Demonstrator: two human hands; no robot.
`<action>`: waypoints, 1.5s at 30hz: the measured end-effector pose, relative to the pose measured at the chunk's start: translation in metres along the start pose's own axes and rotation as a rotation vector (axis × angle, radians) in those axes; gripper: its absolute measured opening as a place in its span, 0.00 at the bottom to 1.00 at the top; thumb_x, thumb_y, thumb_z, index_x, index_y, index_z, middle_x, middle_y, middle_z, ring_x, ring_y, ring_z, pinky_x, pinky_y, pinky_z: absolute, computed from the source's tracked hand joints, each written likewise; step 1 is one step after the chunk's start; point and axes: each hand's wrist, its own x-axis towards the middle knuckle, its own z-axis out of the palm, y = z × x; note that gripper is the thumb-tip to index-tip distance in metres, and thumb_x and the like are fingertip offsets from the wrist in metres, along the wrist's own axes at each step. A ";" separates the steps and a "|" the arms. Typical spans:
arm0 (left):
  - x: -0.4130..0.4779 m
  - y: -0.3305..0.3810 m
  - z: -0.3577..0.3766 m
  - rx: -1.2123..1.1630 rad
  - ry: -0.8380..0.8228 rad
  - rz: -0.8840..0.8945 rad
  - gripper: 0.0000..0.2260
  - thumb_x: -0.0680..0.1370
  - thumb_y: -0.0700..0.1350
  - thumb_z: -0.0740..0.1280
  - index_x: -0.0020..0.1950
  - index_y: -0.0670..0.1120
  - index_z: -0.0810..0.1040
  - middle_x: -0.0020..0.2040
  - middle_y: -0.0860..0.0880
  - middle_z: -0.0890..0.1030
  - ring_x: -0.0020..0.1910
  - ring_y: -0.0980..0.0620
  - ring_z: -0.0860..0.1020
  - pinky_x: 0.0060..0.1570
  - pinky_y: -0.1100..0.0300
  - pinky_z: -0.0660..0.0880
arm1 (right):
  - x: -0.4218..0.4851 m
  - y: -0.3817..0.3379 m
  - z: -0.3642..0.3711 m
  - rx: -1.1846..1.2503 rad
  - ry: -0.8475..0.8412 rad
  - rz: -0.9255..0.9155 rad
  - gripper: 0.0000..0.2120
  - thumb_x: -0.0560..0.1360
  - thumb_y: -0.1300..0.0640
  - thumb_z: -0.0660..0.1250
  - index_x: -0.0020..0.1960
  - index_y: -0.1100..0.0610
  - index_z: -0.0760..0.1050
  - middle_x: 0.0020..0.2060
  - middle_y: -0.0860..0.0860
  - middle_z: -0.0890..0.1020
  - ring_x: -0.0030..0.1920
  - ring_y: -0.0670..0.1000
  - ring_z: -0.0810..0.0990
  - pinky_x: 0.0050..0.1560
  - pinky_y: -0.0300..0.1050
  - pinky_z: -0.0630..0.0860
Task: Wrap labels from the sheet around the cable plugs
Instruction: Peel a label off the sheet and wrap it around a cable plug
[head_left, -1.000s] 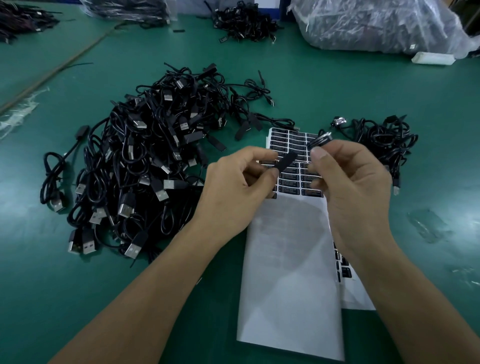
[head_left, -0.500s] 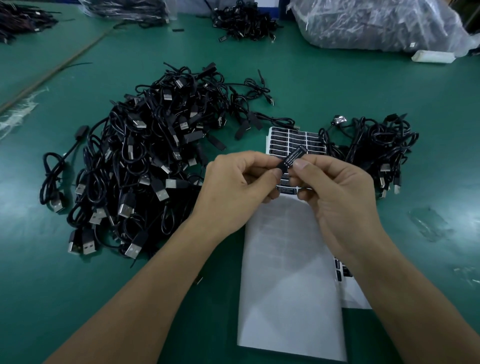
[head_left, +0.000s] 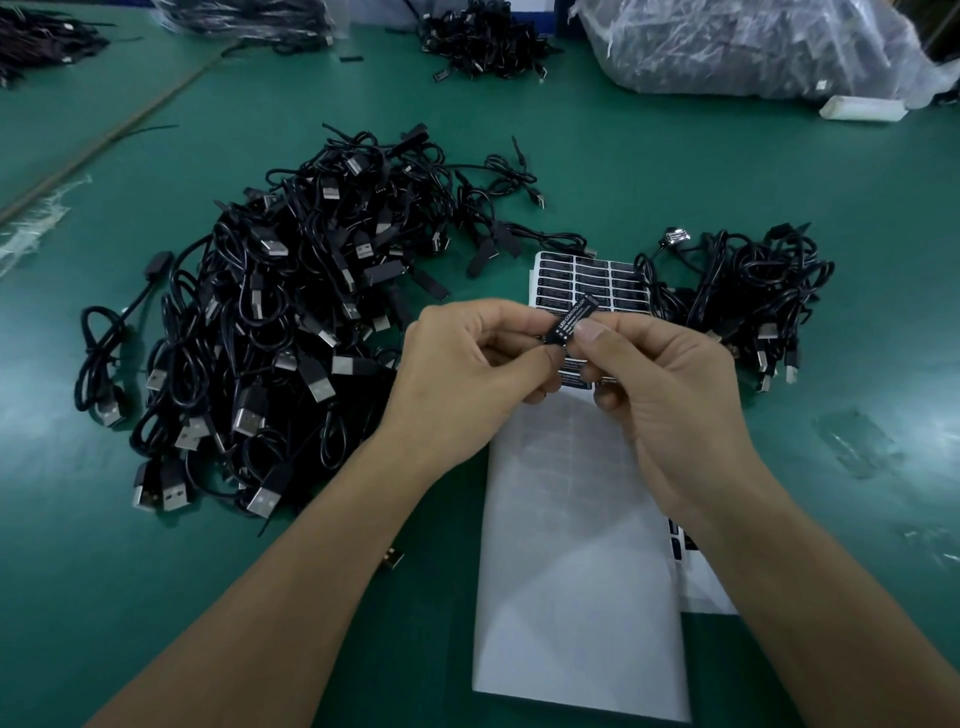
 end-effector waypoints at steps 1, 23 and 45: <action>0.000 0.001 0.000 -0.003 -0.001 0.002 0.06 0.75 0.35 0.74 0.49 0.45 0.85 0.36 0.47 0.86 0.36 0.49 0.86 0.37 0.60 0.81 | 0.000 0.000 0.000 -0.001 0.000 0.000 0.09 0.75 0.61 0.72 0.38 0.51 0.86 0.34 0.49 0.83 0.34 0.44 0.74 0.32 0.35 0.71; -0.002 0.000 0.002 -0.049 0.021 0.011 0.08 0.75 0.33 0.74 0.49 0.44 0.85 0.37 0.47 0.86 0.37 0.49 0.86 0.37 0.61 0.81 | -0.004 0.004 0.007 -0.042 0.077 -0.083 0.08 0.76 0.62 0.72 0.40 0.53 0.84 0.30 0.44 0.83 0.30 0.38 0.79 0.33 0.28 0.72; -0.001 0.001 0.001 -0.116 0.008 -0.024 0.08 0.75 0.31 0.73 0.53 0.36 0.83 0.39 0.41 0.86 0.37 0.50 0.86 0.39 0.60 0.82 | -0.006 0.001 0.014 -0.030 0.107 -0.063 0.09 0.77 0.62 0.70 0.38 0.53 0.82 0.28 0.44 0.81 0.30 0.38 0.76 0.32 0.28 0.71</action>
